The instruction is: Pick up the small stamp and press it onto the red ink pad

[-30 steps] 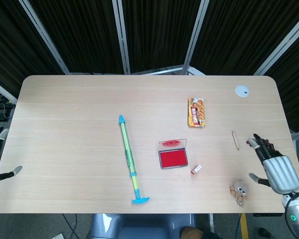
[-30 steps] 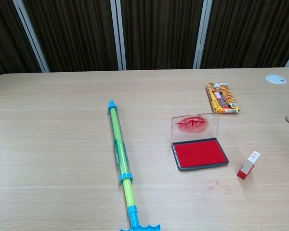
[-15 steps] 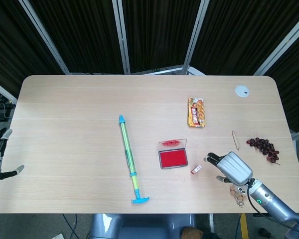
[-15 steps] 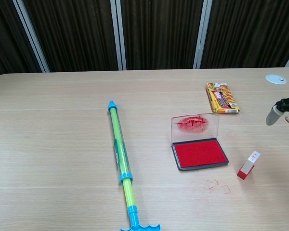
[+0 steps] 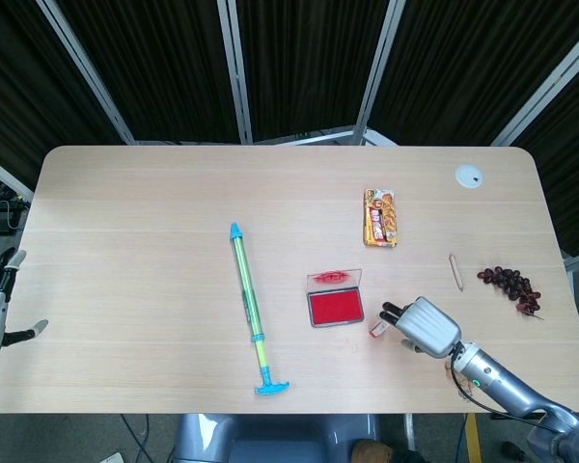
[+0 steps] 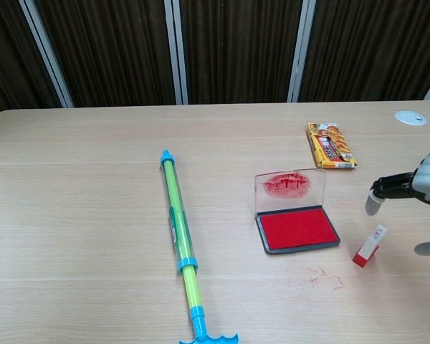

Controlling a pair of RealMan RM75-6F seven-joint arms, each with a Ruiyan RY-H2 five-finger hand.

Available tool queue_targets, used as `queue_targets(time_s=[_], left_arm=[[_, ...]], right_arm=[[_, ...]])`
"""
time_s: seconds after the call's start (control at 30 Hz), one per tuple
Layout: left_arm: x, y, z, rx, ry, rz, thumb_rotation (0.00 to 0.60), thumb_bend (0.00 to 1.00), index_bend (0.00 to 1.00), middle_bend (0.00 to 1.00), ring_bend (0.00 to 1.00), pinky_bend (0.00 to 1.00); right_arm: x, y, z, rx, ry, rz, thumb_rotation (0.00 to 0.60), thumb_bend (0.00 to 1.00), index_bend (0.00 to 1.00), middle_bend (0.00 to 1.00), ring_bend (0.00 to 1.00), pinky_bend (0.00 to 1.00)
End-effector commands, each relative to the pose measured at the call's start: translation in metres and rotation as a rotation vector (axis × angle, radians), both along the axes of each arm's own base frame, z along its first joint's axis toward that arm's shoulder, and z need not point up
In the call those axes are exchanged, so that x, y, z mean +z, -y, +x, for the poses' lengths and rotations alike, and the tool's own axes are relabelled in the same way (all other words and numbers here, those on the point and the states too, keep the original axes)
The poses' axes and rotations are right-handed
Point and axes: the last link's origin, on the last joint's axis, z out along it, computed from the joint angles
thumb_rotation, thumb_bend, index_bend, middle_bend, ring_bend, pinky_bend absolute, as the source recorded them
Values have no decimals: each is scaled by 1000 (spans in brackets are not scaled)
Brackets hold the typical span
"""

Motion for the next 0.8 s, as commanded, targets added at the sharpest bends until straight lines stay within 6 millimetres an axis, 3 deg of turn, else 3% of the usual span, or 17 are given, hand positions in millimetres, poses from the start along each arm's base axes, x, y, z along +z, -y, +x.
queue_targets(time_s=[0.03, 0.8], left_arm=[[-1, 0, 0, 1, -2, -1, 600, 0, 0, 0, 0, 0], [-5, -3, -2, 15, -16, -9, 600, 0, 0, 0, 0, 0]], right_arm=[[-8, 3, 2, 7, 3, 11, 600, 151, 334, 345, 801, 958], [-34, 10, -1, -9, 9, 37, 600, 272, 399, 406, 802, 959]])
